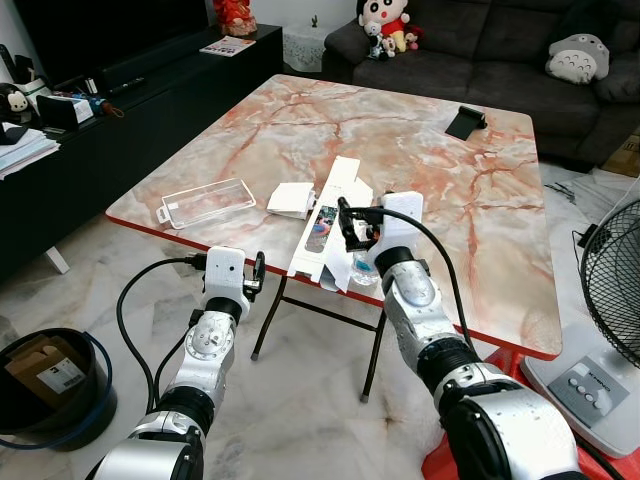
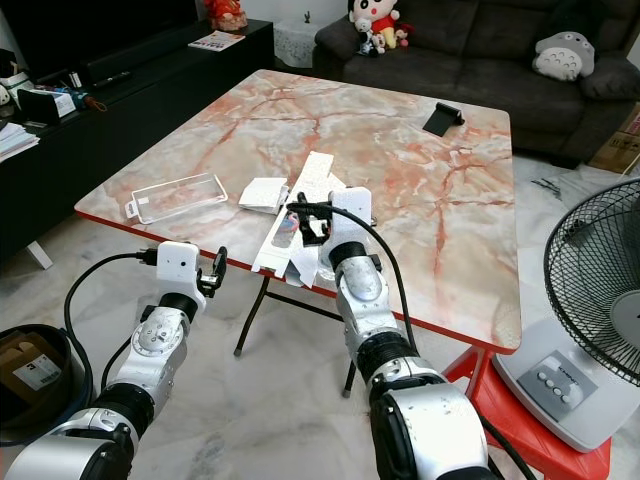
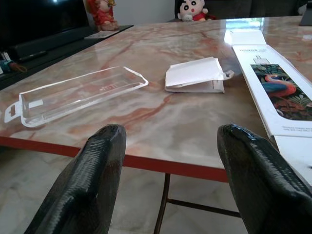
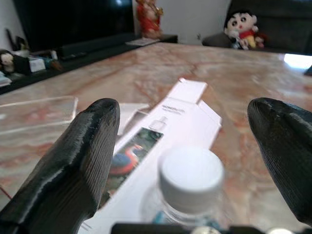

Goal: Picking trash to rubbish bin

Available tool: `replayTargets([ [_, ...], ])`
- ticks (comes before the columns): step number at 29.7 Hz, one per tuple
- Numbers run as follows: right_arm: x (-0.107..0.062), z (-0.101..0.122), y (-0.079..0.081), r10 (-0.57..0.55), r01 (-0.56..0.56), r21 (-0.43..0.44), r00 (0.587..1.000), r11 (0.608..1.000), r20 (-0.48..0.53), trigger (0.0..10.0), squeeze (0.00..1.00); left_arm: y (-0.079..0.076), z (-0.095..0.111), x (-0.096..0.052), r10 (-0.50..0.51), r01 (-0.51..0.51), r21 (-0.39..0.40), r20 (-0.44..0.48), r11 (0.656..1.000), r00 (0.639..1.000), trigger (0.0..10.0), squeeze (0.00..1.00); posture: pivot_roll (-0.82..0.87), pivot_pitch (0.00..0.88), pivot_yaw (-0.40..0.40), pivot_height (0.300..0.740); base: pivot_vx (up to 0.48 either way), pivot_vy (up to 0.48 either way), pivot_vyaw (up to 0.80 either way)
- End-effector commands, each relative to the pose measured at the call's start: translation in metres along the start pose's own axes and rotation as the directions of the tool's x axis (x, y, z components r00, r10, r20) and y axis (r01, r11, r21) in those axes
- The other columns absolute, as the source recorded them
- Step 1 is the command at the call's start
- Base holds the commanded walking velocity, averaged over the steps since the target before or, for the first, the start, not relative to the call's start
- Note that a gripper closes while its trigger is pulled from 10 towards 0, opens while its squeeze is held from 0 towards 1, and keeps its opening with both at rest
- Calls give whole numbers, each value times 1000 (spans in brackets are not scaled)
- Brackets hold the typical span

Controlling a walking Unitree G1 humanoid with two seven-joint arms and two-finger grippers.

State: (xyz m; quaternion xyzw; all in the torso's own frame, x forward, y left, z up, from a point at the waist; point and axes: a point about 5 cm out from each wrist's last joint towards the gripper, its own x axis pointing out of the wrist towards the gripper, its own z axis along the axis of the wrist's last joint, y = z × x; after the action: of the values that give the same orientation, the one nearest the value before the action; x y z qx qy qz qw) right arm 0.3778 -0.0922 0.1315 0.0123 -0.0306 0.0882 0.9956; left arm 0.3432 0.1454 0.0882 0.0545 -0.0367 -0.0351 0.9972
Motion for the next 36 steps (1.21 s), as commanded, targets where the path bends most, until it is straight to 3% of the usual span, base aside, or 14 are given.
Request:
replayTargets([
  [1,4,6,-2,-14,14,5,1000,1000,-1,10000,0,0,3,1,-16,16,14,13,1000,1000,10000,0,71,0,-36,740,0,0,0],
  [15,1,-5,1,-22,24,24,998,999,-52,10000,0,-1,1,-2,-25,25,19,5,1000,1000,10000,0,80,0,-34,740,0,0,0],
  [16,1,-5,1,-22,23,25,998,999,-52,4824,0,-1,1,-2,-25,25,18,5,1000,1000,10000,0,80,0,-34,740,0,0,0],
  [17,0,-6,1,-20,22,26,998,999,-54,2510,0,-2,1,-2,-27,27,19,4,999,1000,10000,0,80,0,-35,740,0,0,0],
  [18,0,-6,1,-20,22,26,998,999,-54,2510,0,-2,1,-2,-27,27,19,4,999,1000,10000,0,80,0,-35,740,0,0,0],
  [19,0,-6,1,-19,21,26,998,999,-56,0,0,-2,1,-2,-27,27,18,4,999,1000,10000,0,80,0,-35,740,0,0,0],
  [36,-1,-7,4,0,1,30,998,1000,-56,0,0,-5,1,-1,-38,38,14,4,999,999,10000,0,74,0,-34,740,0,0,0],
])
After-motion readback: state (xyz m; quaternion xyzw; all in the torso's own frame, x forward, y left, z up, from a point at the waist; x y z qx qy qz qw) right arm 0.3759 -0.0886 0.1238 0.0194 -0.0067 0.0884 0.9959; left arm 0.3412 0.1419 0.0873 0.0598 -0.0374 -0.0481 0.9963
